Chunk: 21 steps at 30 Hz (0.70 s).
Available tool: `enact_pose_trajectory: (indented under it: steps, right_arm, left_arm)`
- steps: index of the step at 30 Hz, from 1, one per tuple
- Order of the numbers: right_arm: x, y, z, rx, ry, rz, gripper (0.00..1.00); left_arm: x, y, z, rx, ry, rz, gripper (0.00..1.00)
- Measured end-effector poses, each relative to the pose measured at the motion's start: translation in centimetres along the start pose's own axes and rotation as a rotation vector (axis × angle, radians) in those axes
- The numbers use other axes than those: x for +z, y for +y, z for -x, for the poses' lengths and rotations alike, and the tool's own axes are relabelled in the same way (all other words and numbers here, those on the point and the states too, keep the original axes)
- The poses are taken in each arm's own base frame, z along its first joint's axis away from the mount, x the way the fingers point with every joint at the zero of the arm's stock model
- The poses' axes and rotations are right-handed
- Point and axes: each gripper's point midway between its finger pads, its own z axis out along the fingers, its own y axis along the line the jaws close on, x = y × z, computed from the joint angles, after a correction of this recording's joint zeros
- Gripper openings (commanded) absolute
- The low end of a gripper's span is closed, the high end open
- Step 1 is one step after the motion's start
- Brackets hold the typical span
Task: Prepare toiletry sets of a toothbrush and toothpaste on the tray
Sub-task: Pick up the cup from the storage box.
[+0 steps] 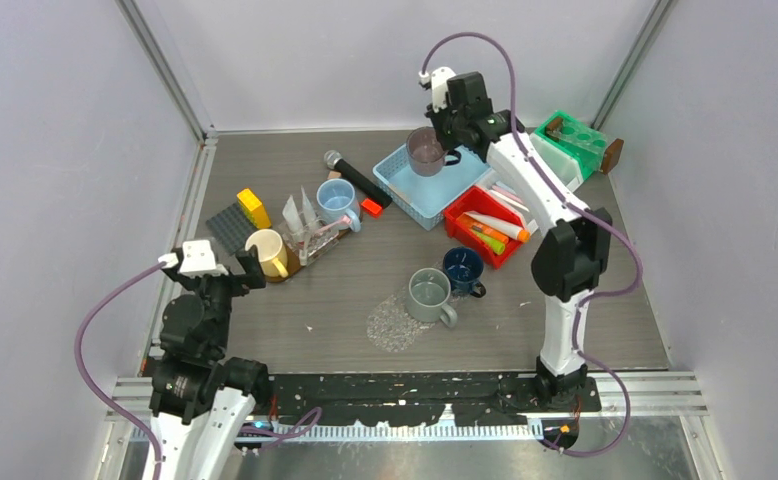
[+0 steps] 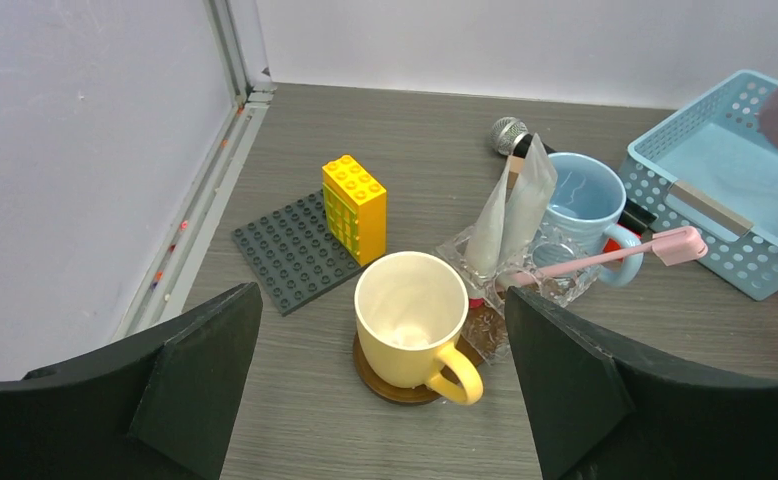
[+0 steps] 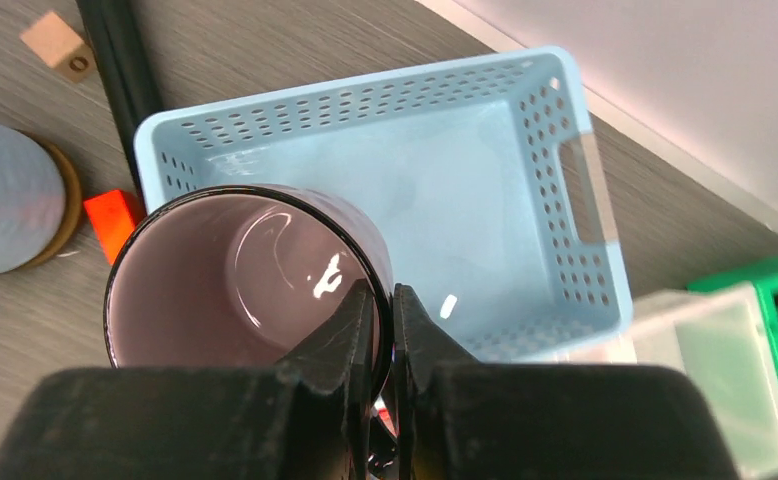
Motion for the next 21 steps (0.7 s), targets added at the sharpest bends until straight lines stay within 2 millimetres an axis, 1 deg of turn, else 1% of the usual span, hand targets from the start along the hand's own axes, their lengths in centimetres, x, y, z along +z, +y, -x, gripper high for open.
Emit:
enact_pose_trajectory:
  steps: [2,5,7,10,11,13,16,18,21]
  right_arm:
    - [-2.5,0.0,0.9,0.058,-0.008,-0.046,0.0]
    - [-5.9,0.9,2.4,0.128,-0.034,-0.095,0.0]
    - [-7.7,2.2,2.7,0.159,-0.04,-0.112,0.0]
    - [-10.0,5.3,2.6,0.187,-0.03,-0.121,0.0]
    - [-10.6,6.0,2.6,0.192,-0.026,-0.126,0.0]
    - [-11.5,8.2,2.3,0.198,-0.02,-0.136,0.0]
    - [-12.6,11.1,1.3,0.205,-0.006,-0.143,0.0]
    - [-13.0,13.0,0.4,0.209,0.007,-0.138,0.0]
    - [-13.5,15.2,-1.3,0.213,0.028,-0.133,0.0]
  left_arm:
    - [-0.2,0.1,0.2,-0.004,-0.011,0.0,0.95]
    - [-0.5,0.1,0.5,-0.01,-0.029,-0.001,0.91]
    - [-0.7,0.2,0.7,-0.016,-0.039,-0.002,0.88]
    - [-0.7,0.2,0.8,-0.027,-0.043,0.001,0.86]
    - [-0.7,0.2,0.8,-0.035,-0.042,0.005,0.86]
    - [-0.8,0.3,0.7,-0.047,-0.037,0.013,0.88]
    - [-0.8,0.2,0.8,-0.065,0.001,0.015,0.9]
    - [-0.7,-0.1,1.1,-0.079,0.037,0.009,0.92]
    - [-0.1,-1.3,2.4,-0.114,0.115,-0.023,0.92]
